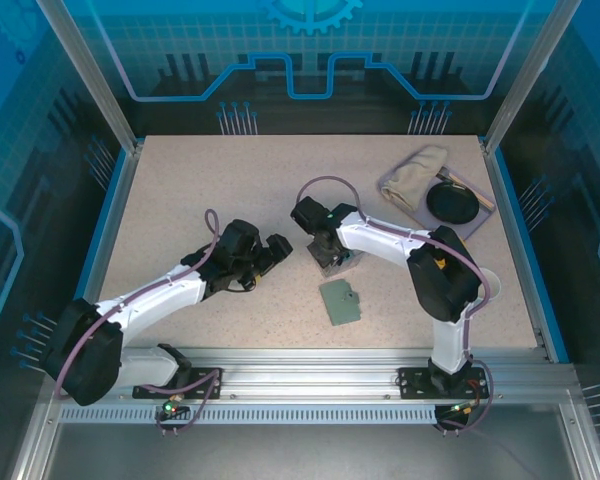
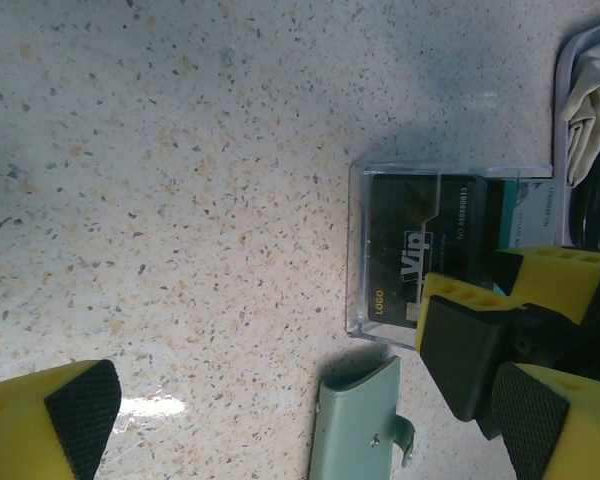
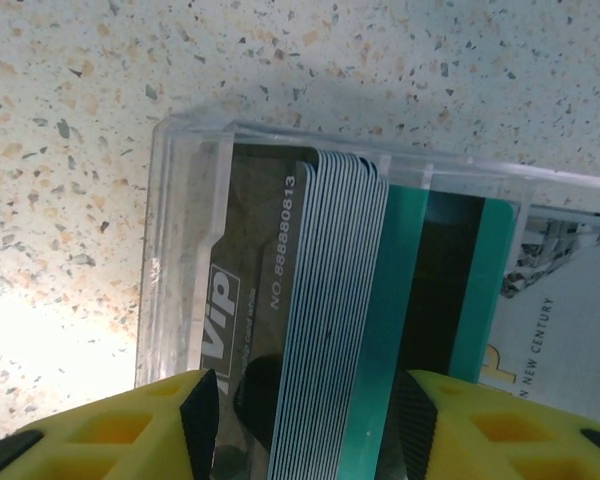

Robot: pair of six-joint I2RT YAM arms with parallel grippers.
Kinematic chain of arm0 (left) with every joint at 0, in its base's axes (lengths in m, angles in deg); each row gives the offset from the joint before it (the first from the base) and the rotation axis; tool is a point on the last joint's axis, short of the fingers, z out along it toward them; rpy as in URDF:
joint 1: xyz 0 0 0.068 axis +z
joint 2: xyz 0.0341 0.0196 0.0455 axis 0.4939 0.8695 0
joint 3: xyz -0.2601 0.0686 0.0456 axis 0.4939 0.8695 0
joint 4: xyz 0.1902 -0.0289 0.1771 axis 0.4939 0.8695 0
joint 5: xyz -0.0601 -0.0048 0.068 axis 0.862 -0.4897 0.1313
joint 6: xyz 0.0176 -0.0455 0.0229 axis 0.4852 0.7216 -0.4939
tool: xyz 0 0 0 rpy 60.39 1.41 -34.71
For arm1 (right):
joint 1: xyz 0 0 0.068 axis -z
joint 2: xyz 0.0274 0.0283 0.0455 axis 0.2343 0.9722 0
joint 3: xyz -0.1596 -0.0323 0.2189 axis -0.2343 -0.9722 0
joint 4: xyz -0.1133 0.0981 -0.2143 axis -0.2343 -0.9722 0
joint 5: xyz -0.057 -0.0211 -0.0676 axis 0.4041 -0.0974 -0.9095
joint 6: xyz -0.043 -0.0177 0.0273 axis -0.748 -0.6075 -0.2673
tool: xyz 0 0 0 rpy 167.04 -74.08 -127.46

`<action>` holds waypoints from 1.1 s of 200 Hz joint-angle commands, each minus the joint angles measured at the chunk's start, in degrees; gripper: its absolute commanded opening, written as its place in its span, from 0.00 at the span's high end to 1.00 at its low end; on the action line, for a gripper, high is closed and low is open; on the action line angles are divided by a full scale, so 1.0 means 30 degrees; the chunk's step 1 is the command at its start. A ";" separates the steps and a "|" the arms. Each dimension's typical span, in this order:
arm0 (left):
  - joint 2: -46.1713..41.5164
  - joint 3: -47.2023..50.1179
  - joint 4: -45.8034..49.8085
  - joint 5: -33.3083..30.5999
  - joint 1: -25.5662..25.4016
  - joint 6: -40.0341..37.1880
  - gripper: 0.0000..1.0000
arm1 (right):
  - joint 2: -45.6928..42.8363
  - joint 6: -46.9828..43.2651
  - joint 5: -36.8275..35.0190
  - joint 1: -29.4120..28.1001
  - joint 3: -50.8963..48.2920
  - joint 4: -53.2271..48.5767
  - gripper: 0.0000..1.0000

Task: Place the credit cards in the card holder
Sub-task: Pick up several credit cards from the storage box.

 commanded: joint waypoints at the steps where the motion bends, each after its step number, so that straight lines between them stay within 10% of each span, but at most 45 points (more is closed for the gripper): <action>1: -0.0003 0.0350 -0.0013 -0.0112 -0.0146 0.0075 0.01 | 0.0690 -0.0295 -0.1298 -0.0338 0.0571 -0.0068 0.47; 220: 0.0272 0.0204 -0.0103 0.0097 -0.0151 0.0090 0.01 | -0.0260 -0.0951 -0.2889 -0.0060 0.0412 0.0197 0.70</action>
